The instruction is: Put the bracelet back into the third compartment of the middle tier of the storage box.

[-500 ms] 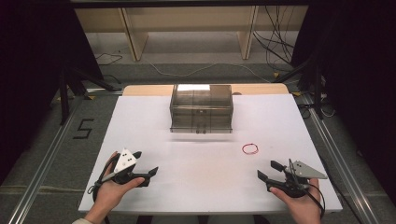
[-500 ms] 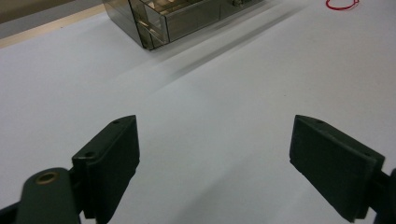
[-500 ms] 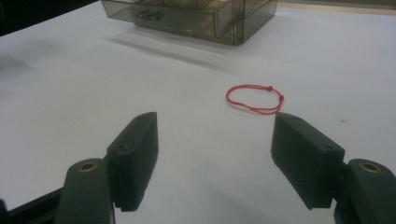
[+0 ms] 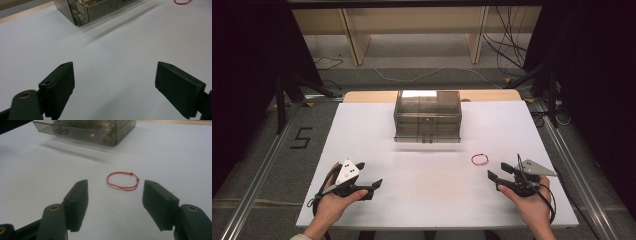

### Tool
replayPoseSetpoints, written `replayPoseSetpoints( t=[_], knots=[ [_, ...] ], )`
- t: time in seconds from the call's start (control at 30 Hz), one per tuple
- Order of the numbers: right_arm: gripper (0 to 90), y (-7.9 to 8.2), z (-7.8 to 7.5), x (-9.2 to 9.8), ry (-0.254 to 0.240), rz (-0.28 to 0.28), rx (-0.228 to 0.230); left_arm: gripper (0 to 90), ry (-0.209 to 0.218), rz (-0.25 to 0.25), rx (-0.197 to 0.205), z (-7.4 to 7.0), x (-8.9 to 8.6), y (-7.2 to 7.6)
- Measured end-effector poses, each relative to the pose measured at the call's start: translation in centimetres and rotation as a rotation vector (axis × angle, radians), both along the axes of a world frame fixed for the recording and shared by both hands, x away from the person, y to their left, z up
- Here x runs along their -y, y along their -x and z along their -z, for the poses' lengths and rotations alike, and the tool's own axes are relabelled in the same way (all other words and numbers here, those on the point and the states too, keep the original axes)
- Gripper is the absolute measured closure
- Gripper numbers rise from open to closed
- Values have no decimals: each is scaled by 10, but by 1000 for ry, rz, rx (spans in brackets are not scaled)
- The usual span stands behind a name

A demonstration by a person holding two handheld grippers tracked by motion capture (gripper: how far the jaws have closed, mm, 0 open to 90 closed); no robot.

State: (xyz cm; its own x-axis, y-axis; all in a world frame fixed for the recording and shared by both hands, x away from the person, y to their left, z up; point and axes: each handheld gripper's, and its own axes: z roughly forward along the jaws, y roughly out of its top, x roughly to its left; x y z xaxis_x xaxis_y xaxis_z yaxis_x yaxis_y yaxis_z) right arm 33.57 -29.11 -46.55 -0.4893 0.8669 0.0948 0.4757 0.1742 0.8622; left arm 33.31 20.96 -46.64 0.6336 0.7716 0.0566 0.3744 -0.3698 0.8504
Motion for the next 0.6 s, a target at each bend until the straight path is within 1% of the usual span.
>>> replayPoseSetpoints(
  t=[0.23,0.3,0.37,0.43,0.53,0.6],
  knots=[
    [450,-29,0,2,25,46,-34,160,2,-4,-1,0,0,0],
    [470,-38,0,1,47,59,-53,160,0,-4,-4,0,-1,-1],
    [487,-47,1,0,56,65,-70,160,2,-5,-4,0,-1,-1],
    [510,-55,3,-2,75,72,-84,160,2,-7,-6,0,-1,-1],
    [538,-64,7,-5,91,68,-120,160,3,-8,-5,1,-1,-1],
    [555,-70,10,-6,104,68,-132,161,2,-8,-6,1,-1,-1]
  ],
)
